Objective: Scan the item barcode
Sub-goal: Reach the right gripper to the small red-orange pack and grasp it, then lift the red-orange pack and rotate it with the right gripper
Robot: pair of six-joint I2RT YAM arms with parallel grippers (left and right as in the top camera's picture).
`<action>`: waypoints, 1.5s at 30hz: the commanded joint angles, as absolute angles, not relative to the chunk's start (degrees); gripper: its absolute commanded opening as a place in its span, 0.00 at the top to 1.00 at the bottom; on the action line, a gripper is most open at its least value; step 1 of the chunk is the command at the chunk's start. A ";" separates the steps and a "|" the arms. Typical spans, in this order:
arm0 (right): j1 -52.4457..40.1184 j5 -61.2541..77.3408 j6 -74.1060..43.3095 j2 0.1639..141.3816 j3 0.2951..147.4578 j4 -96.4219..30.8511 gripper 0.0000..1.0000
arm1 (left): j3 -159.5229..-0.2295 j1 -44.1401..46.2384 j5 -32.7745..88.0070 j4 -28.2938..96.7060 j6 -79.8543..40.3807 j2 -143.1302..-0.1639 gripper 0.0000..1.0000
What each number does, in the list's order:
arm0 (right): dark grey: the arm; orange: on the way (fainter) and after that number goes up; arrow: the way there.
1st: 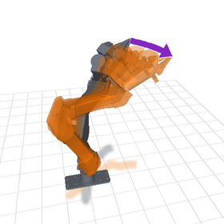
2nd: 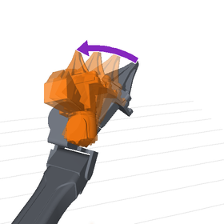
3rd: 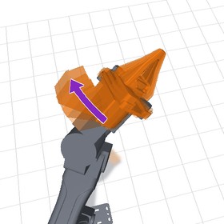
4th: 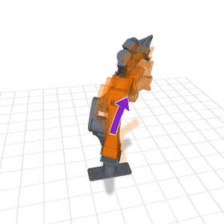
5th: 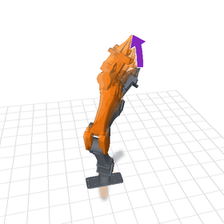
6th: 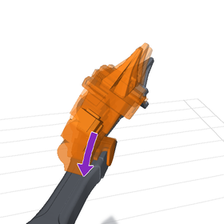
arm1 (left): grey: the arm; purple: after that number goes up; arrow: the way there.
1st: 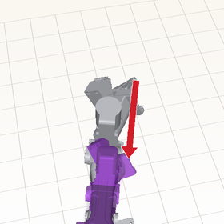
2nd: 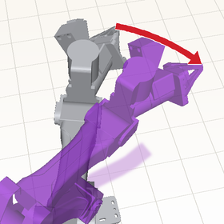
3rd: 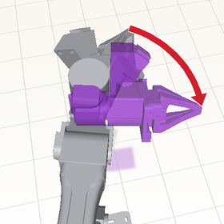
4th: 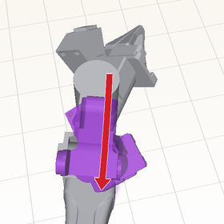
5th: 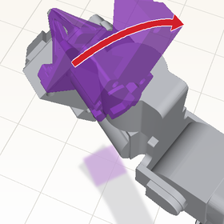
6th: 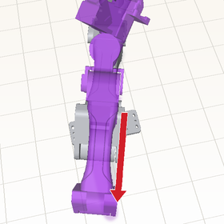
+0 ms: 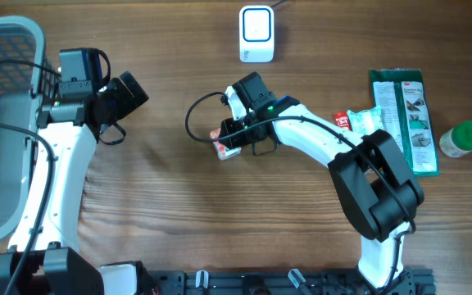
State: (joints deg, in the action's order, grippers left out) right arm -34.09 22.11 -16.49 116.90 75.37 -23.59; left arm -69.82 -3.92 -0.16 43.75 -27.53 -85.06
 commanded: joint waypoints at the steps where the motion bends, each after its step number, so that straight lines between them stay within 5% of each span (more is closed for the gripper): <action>1: -34.02 23.16 -16.67 115.11 75.48 -22.31 0.66 | -70.30 -4.14 -0.75 43.79 -27.49 -84.53 0.00; 45: -34.22 15.44 -16.53 120.73 75.29 -27.00 0.71 | -70.30 -4.14 -0.75 43.79 -27.49 -84.53 0.00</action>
